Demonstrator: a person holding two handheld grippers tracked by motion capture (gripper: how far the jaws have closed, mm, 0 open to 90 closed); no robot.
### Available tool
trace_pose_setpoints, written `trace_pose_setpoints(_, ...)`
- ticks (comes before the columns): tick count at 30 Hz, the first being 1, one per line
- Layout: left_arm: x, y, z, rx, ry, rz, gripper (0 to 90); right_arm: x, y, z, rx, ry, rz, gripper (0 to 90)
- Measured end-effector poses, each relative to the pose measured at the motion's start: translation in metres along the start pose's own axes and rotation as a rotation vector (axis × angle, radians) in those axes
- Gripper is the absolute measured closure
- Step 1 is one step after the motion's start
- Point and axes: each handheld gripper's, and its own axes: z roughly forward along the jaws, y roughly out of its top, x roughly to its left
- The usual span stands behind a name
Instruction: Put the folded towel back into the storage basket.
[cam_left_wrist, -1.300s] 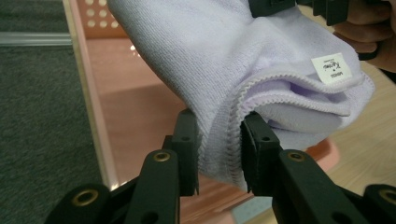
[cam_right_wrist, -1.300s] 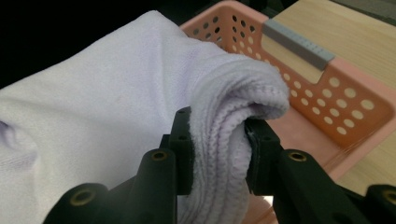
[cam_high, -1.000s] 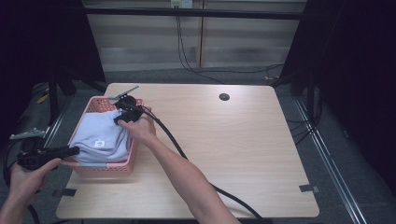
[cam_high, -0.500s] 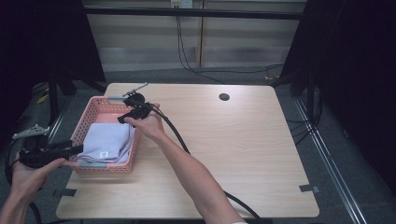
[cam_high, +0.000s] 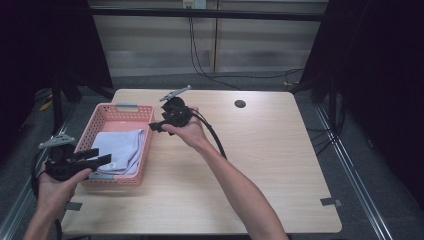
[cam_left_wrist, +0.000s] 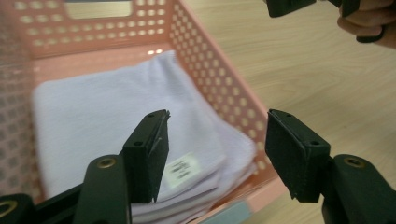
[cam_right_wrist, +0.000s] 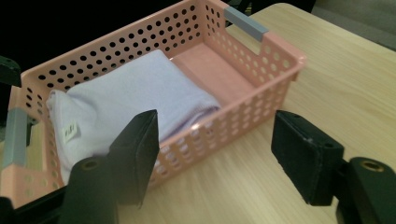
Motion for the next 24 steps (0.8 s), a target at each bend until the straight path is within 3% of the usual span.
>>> trace_pose_setpoints(5, -0.028, 0.0, 0.018, -0.012, -0.003, 0.011, 35.4, -0.006, -0.02, -0.031, -0.021, 0.007, -0.01, 31.3)
trace_pose_setpoints(9, -0.054, -0.001, 0.029, -0.002, 0.009, 0.06, 31.2, -0.009, -0.039, -0.054, -0.023, -0.044, -0.013, 31.4)
trace_pose_setpoints(13, -0.078, -0.002, 0.041, 0.005, -0.005, 0.095, 30.8, -0.015, -0.061, -0.084, -0.057, -0.034, 0.007, 32.5)
trace_pose_setpoints(18, -0.103, -0.008, 0.063, 0.031, -0.045, 0.124, 31.0, -0.023, -0.1, -0.124, -0.079, -0.065, 0.038, 33.2)
trace_pose_setpoints(22, -0.118, -0.026, 0.081, -0.002, -0.079, 0.098, 30.5, -0.027, -0.137, -0.155, -0.099, -0.092, 0.076, 33.1)
trace_pose_setpoints(23, -0.12, -0.028, 0.084, 0.018, -0.083, 0.103, 30.3, -0.026, -0.148, -0.164, -0.095, -0.101, 0.083, 33.0)
trace_pose_setpoints(24, -0.122, -0.03, 0.088, 0.057, -0.089, 0.138, 29.2, -0.026, -0.154, -0.17, -0.099, -0.105, 0.086, 32.7)
